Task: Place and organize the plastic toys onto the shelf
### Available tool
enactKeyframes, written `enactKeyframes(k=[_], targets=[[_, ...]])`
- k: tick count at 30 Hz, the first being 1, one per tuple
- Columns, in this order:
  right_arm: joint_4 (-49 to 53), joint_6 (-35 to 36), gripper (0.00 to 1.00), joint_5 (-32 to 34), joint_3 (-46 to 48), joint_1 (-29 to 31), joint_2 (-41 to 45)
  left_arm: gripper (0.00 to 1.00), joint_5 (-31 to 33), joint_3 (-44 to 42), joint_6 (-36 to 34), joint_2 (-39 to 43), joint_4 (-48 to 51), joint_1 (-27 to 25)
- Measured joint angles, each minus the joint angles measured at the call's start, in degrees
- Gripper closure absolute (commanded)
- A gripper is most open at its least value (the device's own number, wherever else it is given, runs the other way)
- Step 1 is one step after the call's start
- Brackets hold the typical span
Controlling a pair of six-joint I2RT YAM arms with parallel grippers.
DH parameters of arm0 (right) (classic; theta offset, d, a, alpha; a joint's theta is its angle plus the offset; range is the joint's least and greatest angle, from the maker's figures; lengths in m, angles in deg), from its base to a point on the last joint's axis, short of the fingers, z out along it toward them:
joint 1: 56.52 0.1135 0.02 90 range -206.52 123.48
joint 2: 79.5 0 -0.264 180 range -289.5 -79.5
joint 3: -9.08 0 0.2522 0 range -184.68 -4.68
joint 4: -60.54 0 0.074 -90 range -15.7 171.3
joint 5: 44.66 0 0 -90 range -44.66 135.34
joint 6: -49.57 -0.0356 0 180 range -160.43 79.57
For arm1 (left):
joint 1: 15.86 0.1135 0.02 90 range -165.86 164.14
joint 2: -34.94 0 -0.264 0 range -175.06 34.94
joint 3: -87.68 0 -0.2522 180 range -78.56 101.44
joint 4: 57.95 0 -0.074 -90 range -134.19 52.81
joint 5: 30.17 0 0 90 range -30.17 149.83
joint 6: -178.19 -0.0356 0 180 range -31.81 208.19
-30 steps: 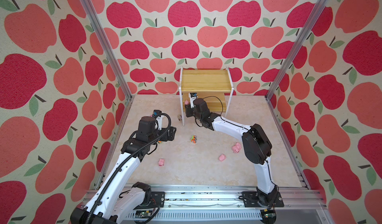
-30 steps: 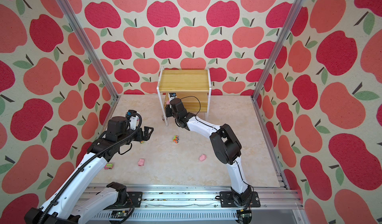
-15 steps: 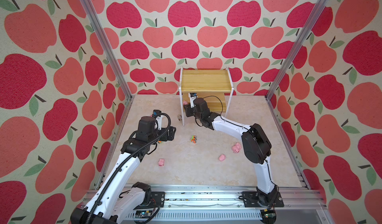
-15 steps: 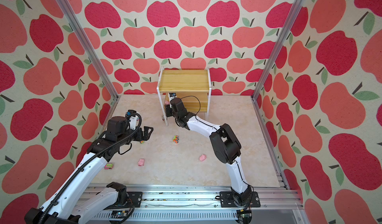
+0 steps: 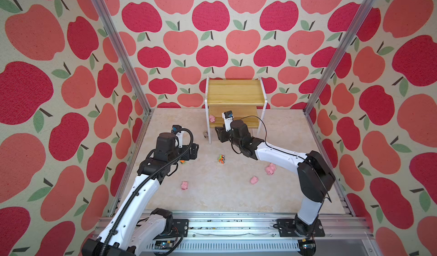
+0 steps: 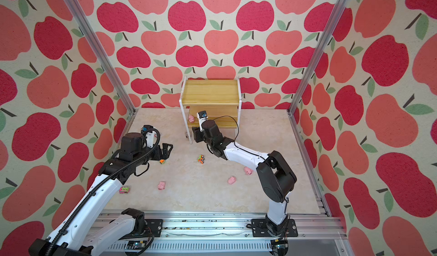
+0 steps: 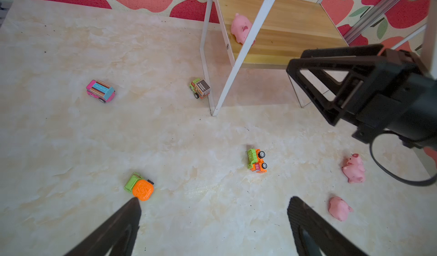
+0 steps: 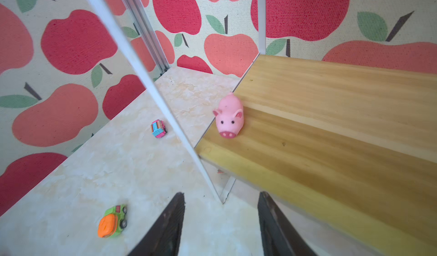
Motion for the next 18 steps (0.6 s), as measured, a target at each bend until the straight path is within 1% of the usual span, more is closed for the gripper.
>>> enactKeyframes(k=[5,6,9,14,18], targets=[[-0.7,0.5,0.39,-1.4,11.8,3.5,10.0,0.01,0.6,0.0,0.1,-0.9,0.0,0.7],[-0.5,0.7,0.37,-1.6,14.2,4.3,11.7,0.01,0.9,0.0,0.1,-1.1,0.0,0.8],[1.2,2.0,0.34,-4.5,20.1,7.0,15.7,0.01,1.7,0.0,0.8,-1.6,0.3,0.9],[4.5,5.9,0.33,-10.6,23.6,13.4,16.7,0.01,4.5,0.8,4.2,-3.6,4.0,1.0],[4.8,10.4,0.33,-14.0,23.1,17.0,14.1,0.01,6.0,2.0,8.5,-5.9,8.7,2.4]])
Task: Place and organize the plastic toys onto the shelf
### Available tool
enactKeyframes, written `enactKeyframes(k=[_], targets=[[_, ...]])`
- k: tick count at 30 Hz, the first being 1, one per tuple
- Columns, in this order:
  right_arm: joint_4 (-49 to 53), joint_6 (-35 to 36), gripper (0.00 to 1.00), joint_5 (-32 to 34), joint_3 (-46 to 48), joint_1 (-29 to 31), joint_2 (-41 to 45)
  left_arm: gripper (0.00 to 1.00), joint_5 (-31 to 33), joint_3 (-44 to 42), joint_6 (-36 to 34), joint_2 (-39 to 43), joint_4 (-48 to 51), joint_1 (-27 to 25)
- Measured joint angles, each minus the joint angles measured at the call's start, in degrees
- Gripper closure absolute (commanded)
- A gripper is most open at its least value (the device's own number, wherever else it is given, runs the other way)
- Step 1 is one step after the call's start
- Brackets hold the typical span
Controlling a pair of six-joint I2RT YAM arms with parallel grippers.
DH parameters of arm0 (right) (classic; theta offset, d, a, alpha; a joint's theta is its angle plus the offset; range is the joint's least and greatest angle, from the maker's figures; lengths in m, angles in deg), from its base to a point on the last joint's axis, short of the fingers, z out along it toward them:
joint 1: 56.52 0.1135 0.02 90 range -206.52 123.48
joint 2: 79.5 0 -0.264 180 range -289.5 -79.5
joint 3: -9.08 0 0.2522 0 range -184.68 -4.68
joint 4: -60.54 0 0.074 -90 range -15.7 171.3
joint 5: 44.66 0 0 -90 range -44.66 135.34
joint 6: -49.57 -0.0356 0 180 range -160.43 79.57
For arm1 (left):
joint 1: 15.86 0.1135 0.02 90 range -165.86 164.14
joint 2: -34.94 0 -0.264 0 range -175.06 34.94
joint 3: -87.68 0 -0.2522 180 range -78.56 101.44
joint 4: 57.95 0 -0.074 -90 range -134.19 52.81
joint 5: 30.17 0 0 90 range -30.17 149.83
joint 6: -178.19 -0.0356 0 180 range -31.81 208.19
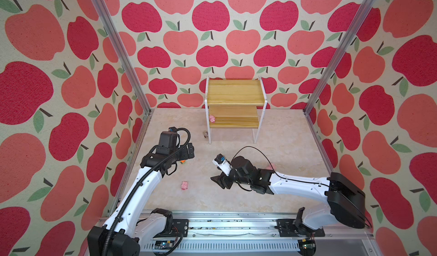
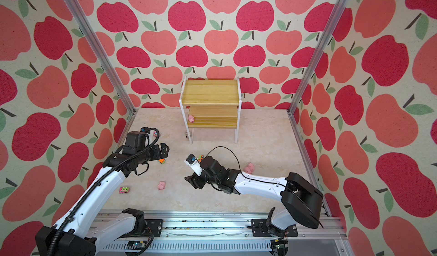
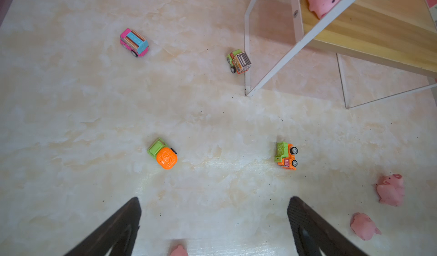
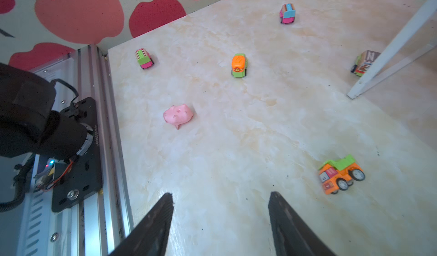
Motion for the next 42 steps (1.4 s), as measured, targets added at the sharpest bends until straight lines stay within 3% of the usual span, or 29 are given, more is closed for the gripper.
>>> enactKeyframes(k=[10,15,21,42], targets=[[-2.2,15.5,0.35,2.4,-9.3,5.6,-17.1,0.01,-2.8,-6.3,10.6,3.0,7.0,6.0],[-3.6,22.6,0.37,6.8,-13.1,8.9,-21.1,0.01,-8.1,-8.0,13.4,2.9,7.2,11.2],[-5.0,30.1,0.40,11.3,-17.0,12.3,-24.6,0.01,-12.9,-8.4,14.8,0.4,7.4,13.9],[1.7,40.4,0.61,18.4,-36.0,15.8,-41.1,0.01,-23.2,-8.6,14.0,-1.2,7.2,27.0]])
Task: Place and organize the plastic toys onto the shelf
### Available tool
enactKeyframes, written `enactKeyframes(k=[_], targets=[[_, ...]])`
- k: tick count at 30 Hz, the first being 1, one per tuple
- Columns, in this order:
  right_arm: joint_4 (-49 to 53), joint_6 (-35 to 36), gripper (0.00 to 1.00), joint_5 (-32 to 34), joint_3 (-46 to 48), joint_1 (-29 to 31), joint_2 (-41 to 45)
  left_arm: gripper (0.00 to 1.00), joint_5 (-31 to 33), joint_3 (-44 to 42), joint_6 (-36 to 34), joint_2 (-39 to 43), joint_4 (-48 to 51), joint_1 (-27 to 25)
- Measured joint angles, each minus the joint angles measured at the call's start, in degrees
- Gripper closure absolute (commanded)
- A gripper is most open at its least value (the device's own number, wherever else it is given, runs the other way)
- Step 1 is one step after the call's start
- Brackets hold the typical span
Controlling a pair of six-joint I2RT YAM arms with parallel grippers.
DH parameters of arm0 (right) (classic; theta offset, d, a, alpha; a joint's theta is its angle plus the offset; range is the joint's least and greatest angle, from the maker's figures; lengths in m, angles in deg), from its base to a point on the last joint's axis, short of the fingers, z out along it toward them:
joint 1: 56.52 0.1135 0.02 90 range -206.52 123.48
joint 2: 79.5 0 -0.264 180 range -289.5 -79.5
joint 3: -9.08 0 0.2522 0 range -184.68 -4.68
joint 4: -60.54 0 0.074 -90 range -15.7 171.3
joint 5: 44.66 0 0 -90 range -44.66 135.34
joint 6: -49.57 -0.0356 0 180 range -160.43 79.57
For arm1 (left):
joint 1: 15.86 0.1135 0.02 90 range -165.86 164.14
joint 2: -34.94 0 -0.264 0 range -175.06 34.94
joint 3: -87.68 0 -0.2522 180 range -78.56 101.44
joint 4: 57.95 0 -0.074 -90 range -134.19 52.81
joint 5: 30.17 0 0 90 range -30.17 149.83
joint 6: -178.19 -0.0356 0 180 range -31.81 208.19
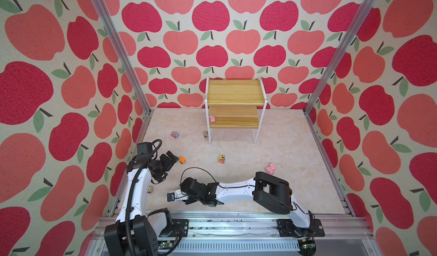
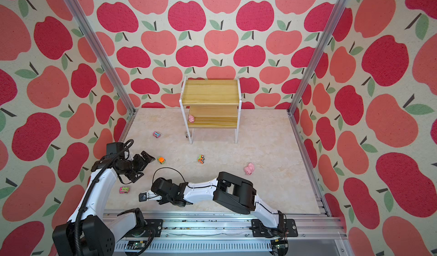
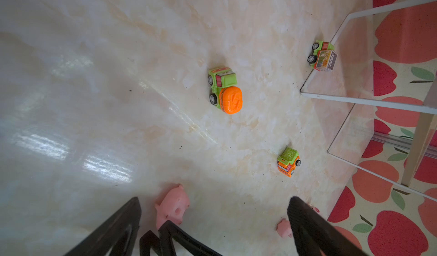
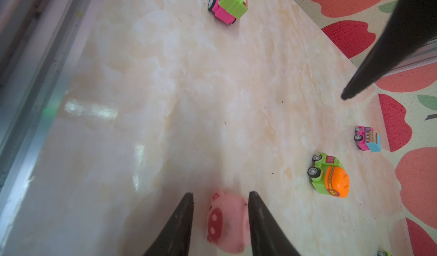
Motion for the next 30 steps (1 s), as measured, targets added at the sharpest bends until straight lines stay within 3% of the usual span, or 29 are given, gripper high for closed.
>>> enactKeyframes(k=[4,12,17,23,30], targets=[[-0.1,1.4,0.68,2.3,-1.1,0.3,-0.9,0.01,-0.9,-0.1,0.1,0.0,-0.2,1.1],[-1.6,3.7,0.97,6.2,-1.3,0.8,-1.8,0.01,-1.6,-0.1,0.2,0.2,-0.9,2.4],[-3.3,0.4,1.00,5.3,2.3,0.1,0.3,0.01,-1.6,-0.1,0.3,1.2,-1.0,2.5],[-5.9,-12.1,1.00,0.7,13.2,-4.5,10.4,0.01,-1.9,0.0,0.7,3.9,-3.0,2.5],[-14.6,-35.4,1.00,-2.7,27.8,-11.8,22.5,0.01,-0.6,0.7,0.7,4.6,-5.5,-1.0]])
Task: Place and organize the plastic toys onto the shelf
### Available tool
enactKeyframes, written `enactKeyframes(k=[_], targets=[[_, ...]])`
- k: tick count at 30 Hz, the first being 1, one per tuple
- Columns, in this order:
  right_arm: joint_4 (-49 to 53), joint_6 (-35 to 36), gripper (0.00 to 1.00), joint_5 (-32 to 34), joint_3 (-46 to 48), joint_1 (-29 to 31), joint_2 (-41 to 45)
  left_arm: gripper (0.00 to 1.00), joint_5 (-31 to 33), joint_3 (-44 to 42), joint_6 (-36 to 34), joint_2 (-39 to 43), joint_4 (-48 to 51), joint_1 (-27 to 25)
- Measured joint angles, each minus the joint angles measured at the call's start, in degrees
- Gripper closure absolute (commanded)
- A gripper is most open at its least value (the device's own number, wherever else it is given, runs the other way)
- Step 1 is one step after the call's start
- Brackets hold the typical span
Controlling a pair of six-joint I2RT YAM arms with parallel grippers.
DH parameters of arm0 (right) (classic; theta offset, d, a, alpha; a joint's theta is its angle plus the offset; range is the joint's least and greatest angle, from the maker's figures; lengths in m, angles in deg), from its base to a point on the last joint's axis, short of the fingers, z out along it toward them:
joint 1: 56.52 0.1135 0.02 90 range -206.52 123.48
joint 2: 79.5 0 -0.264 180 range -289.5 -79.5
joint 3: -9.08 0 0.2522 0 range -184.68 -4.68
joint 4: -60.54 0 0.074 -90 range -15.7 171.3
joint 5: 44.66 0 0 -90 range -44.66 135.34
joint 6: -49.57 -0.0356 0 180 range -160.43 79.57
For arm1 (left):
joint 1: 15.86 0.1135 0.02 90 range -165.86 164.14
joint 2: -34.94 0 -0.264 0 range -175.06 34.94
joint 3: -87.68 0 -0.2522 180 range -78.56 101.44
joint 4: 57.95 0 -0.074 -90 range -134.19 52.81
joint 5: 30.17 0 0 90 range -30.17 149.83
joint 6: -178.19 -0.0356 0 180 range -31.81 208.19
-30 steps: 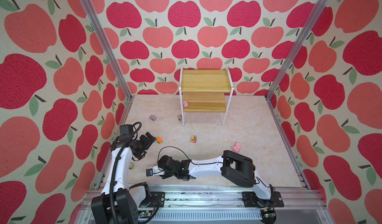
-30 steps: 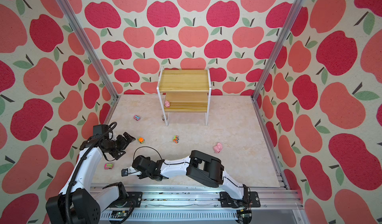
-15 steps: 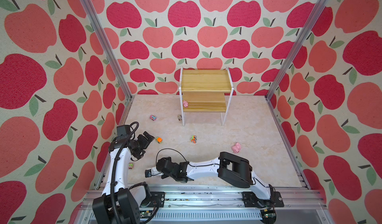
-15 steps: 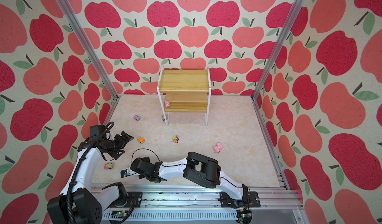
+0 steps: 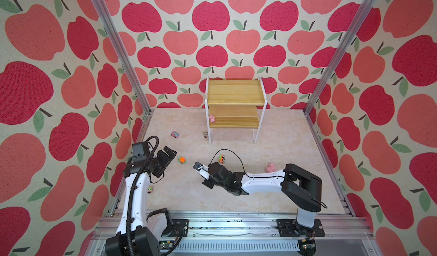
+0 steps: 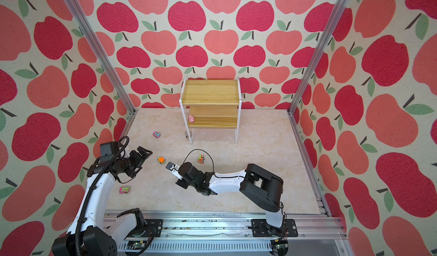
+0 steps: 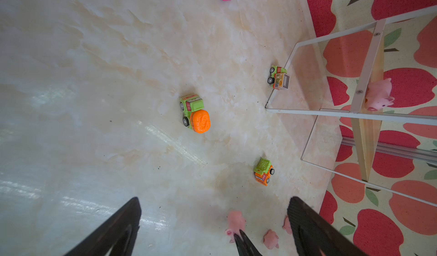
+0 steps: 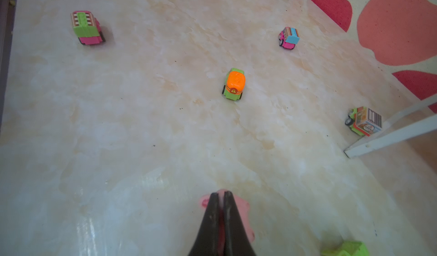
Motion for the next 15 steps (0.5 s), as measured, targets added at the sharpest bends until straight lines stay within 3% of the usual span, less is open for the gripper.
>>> enactKeyframes(k=[9,15], targets=[[-9.4,-27.0,1.00,-2.1,19.6,-10.9,7.8,0.01,7.8,4.1,-0.1,-3.6,-3.3,-15.3],[-14.3,-38.6,0.95,-4.0,25.7,-16.3,10.4,0.01,12.0,5.6,-0.1,-7.0,-5.1,-20.6]])
